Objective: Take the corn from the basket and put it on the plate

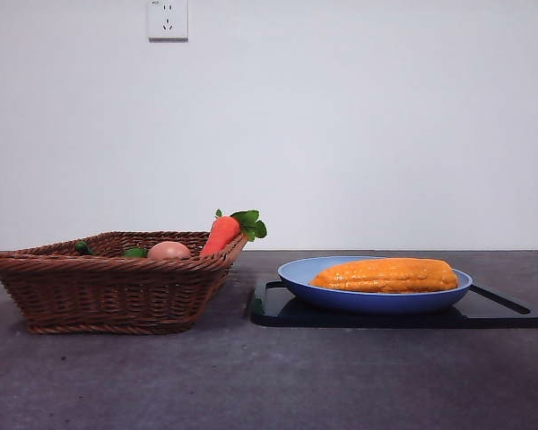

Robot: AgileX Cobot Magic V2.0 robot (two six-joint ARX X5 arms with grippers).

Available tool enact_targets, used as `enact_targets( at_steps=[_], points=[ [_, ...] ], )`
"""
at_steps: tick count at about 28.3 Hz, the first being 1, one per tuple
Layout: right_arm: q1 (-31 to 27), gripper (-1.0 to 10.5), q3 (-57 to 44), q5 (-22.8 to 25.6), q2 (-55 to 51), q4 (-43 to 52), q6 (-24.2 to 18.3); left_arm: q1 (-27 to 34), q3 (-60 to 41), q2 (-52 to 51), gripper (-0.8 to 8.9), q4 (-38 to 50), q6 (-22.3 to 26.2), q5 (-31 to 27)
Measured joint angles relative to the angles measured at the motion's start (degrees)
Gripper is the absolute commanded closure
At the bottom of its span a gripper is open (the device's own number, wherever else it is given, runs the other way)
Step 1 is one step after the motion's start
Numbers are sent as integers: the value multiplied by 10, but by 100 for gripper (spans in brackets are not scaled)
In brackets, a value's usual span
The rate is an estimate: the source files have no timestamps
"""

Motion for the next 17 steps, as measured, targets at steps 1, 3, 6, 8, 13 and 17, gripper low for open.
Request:
enact_targets(
  at_steps=[1,3,6,8,13,17],
  points=[
    [0,945,-14,15,-9,5,8,0,0,0,807,0,0,0],
    [1,945,-35,35,-23,7,21,0,0,0,807,0,0,0],
    [6,945,-64,59,-46,6,36,0,0,0,807,0,0,0],
    [9,945,-75,63,-59,7,40,0,0,0,807,0,0,0],
    [15,945,-82,63,-89,-16,42,0,0,0,807,0,0,0],
    [15,945,-82,72,-96,-56,42,0,0,0,807,0,0,0]
  ],
)
